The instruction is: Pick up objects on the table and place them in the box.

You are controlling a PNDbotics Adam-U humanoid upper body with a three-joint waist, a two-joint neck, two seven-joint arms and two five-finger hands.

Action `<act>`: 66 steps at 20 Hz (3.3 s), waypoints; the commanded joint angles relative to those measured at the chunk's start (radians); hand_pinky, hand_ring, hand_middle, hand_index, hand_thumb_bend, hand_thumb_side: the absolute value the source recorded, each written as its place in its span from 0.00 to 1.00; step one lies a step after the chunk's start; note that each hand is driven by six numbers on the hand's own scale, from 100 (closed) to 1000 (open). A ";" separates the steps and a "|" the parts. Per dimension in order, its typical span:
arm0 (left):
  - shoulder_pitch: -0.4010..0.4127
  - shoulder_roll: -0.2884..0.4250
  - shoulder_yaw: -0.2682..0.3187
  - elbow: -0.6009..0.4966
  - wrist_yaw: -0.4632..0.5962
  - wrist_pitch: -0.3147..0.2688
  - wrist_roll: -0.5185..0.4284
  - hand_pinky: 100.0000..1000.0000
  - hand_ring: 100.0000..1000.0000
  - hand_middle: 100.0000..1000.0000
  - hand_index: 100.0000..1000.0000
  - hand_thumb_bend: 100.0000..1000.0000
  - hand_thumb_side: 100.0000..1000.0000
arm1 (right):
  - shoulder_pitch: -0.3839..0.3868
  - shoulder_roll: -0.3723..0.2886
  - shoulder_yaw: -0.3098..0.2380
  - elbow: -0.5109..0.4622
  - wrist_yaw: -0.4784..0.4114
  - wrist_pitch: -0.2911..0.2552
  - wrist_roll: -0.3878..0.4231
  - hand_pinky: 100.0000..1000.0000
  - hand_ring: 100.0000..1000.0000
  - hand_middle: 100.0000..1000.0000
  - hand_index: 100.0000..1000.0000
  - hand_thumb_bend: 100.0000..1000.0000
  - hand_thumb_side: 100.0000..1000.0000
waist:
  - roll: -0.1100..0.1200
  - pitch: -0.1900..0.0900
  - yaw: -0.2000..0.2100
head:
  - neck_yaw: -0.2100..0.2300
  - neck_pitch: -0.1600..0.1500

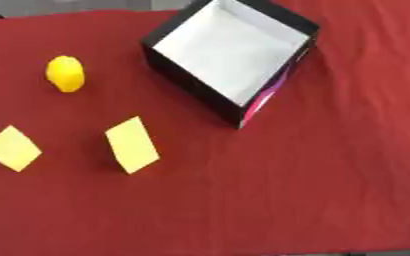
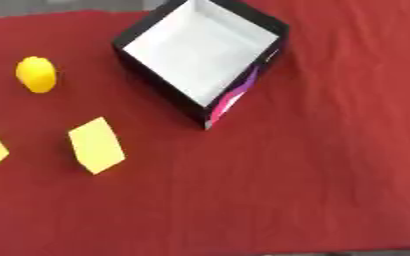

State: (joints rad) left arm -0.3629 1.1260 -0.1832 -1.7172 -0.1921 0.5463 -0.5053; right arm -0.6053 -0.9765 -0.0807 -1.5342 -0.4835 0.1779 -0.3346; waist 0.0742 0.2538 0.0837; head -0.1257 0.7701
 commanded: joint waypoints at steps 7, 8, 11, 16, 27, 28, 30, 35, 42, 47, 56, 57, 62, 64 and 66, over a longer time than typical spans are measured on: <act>-0.009 0.011 -0.116 0.039 -0.018 0.057 0.030 0.84 0.78 0.73 0.86 0.68 0.53 | -0.005 -0.034 -0.015 -0.001 -0.018 -0.003 -0.008 0.88 0.82 0.78 0.88 0.38 0.51 | 0.011 -0.011 -0.009 | 0.021 0.000; -0.021 0.000 -0.131 0.055 -0.028 0.060 0.031 0.83 0.76 0.70 0.85 0.69 0.52 | -0.005 -0.033 -0.014 -0.002 -0.018 -0.003 -0.007 0.87 0.82 0.78 0.88 0.38 0.51 | 0.011 -0.011 -0.011 | 0.028 0.000; -0.058 -0.041 -0.175 0.112 -0.072 0.060 0.025 0.82 0.75 0.67 0.83 0.71 0.51 | -0.003 -0.028 -0.012 -0.002 -0.018 -0.003 -0.005 0.87 0.82 0.78 0.88 0.38 0.50 | 0.011 -0.011 -0.013 | 0.040 0.000; -0.117 -0.119 -0.221 0.208 -0.117 0.037 0.013 0.82 0.74 0.66 0.82 0.71 0.50 | 0.005 -0.016 -0.012 0.004 -0.021 -0.002 -0.007 0.87 0.82 0.78 0.88 0.38 0.50 | 0.011 -0.010 -0.014 | 0.044 0.000; -0.150 -0.170 -0.242 0.217 -0.108 0.020 0.026 0.80 0.73 0.65 0.82 0.68 0.49 | 0.017 0.000 -0.012 0.014 -0.022 0.001 -0.010 0.87 0.81 0.77 0.88 0.39 0.50 | 0.016 -0.013 -0.011 | 0.066 0.000; -0.152 -0.172 -0.244 0.218 -0.111 0.021 0.024 0.80 0.73 0.65 0.82 0.68 0.49 | 0.018 0.001 -0.012 0.014 -0.022 0.000 -0.010 0.87 0.81 0.77 0.88 0.39 0.50 | 0.016 -0.013 -0.011 | 0.068 0.000; -0.157 -0.179 -0.250 0.226 -0.117 0.022 0.017 0.80 0.73 0.65 0.82 0.68 0.48 | 0.018 0.004 -0.011 0.014 -0.021 0.000 -0.010 0.87 0.81 0.77 0.88 0.38 0.50 | 0.016 -0.014 -0.011 | 0.073 -0.001; -0.168 -0.203 -0.265 0.258 -0.133 0.016 -0.002 0.79 0.73 0.66 0.82 0.57 0.34 | 0.023 0.010 -0.010 0.015 -0.022 -0.001 -0.013 0.87 0.81 0.77 0.88 0.39 0.50 | 0.014 -0.009 -0.012 | 0.082 -0.004; -0.169 -0.218 -0.264 0.282 -0.137 0.014 -0.006 0.75 0.69 0.61 0.79 0.38 0.23 | 0.030 0.016 -0.011 0.017 -0.024 -0.002 -0.018 0.87 0.81 0.77 0.88 0.39 0.50 | 0.013 -0.004 -0.009 | 0.086 -0.009; -0.162 -0.217 -0.257 0.248 -0.107 0.024 0.005 0.73 0.65 0.57 0.76 0.23 0.18 | 0.038 0.020 -0.012 0.020 -0.025 -0.001 -0.022 0.87 0.81 0.77 0.88 0.39 0.50 | 0.012 -0.005 -0.004 | 0.081 -0.003; -0.160 -0.164 -0.195 0.077 -0.070 0.031 0.051 0.71 0.61 0.52 0.71 0.00 0.00 | 0.059 0.011 -0.018 0.028 -0.023 -0.002 -0.027 0.87 0.80 0.77 0.88 0.39 0.50 | 0.010 -0.011 0.007 | 0.061 0.000; -0.173 -0.157 -0.182 0.051 -0.082 0.019 0.057 0.71 0.61 0.51 0.70 0.00 0.00 | 0.060 0.009 -0.019 0.028 -0.023 -0.003 -0.027 0.87 0.80 0.77 0.88 0.39 0.50 | 0.010 -0.012 0.008 | 0.052 0.000; -0.272 -0.195 -0.126 -0.078 -0.153 -0.053 0.101 0.71 0.59 0.49 0.69 0.00 0.00 | 0.050 -0.010 -0.022 0.022 -0.029 -0.008 -0.029 0.87 0.81 0.77 0.88 0.39 0.50 | 0.010 -0.029 0.005 | 0.004 0.000; -0.325 -0.240 -0.129 -0.131 -0.169 -0.085 0.100 0.71 0.59 0.49 0.68 0.00 0.00 | 0.031 -0.021 -0.019 0.019 -0.031 -0.010 -0.025 0.87 0.81 0.77 0.87 0.38 0.50 | 0.010 -0.038 -0.003 | 0.003 0.000; -0.376 -0.289 -0.140 -0.182 -0.192 -0.112 0.084 0.71 0.58 0.49 0.67 0.00 0.00 | 0.005 -0.029 -0.012 0.021 -0.033 -0.007 -0.019 0.87 0.81 0.77 0.87 0.38 0.50 | 0.008 -0.045 -0.013 | 0.006 0.000</act>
State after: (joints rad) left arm -0.7205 0.8381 -0.3360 -1.8607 -0.3687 0.4543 -0.4193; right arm -0.5820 -0.9529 -0.0850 -1.5009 -0.5103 0.1725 -0.3567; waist 0.0782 0.2495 0.0693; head -0.1178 0.7708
